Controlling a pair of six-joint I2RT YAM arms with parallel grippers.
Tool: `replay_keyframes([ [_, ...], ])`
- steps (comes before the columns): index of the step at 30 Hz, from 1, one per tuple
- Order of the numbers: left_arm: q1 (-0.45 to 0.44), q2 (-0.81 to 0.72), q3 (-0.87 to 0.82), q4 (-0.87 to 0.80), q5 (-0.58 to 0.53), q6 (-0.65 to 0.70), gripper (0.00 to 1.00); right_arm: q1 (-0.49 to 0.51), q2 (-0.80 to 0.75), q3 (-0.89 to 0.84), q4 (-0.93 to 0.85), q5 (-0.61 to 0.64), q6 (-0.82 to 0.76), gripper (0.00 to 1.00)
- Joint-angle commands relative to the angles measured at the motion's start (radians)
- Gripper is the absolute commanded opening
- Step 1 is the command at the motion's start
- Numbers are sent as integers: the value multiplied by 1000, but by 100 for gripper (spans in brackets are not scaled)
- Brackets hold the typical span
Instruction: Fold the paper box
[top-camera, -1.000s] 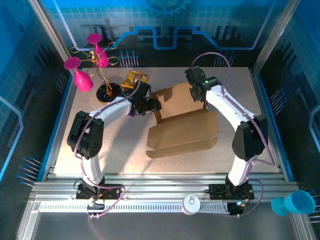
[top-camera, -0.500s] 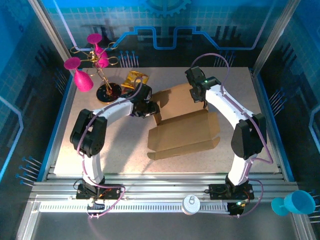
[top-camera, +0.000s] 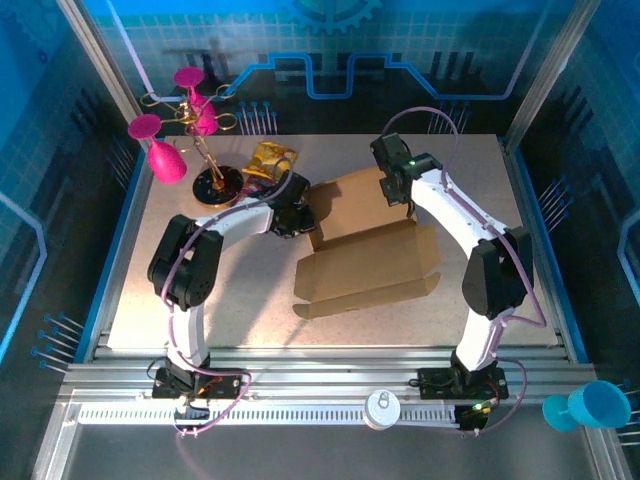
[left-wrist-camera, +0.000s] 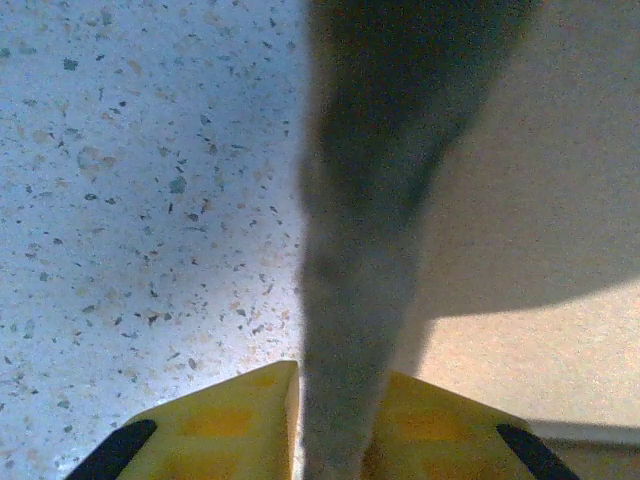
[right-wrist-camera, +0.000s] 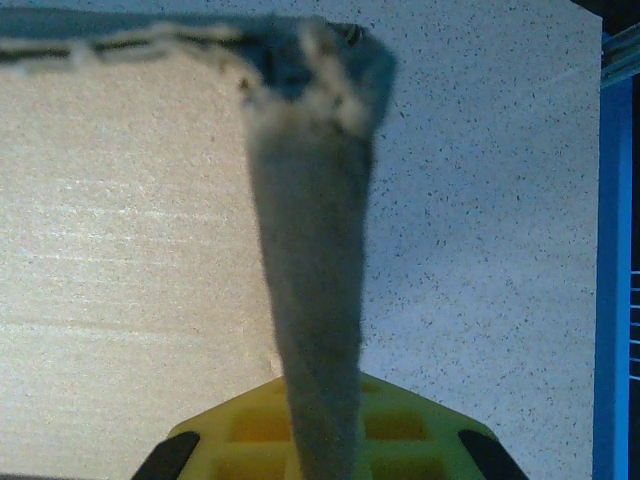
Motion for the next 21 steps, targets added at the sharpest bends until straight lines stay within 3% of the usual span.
replay_keyframes([
  [1,-19,33,12,-21,-55,-15,19,-12,10,7,-20,-14,4,0],
  [10,-53,45,76,-120,-192,11,2,-9,14,4,-26,19,0,0],
  [21,-65,39,135,-199,-248,44,0,-23,39,32,-66,-11,-3,0],
])
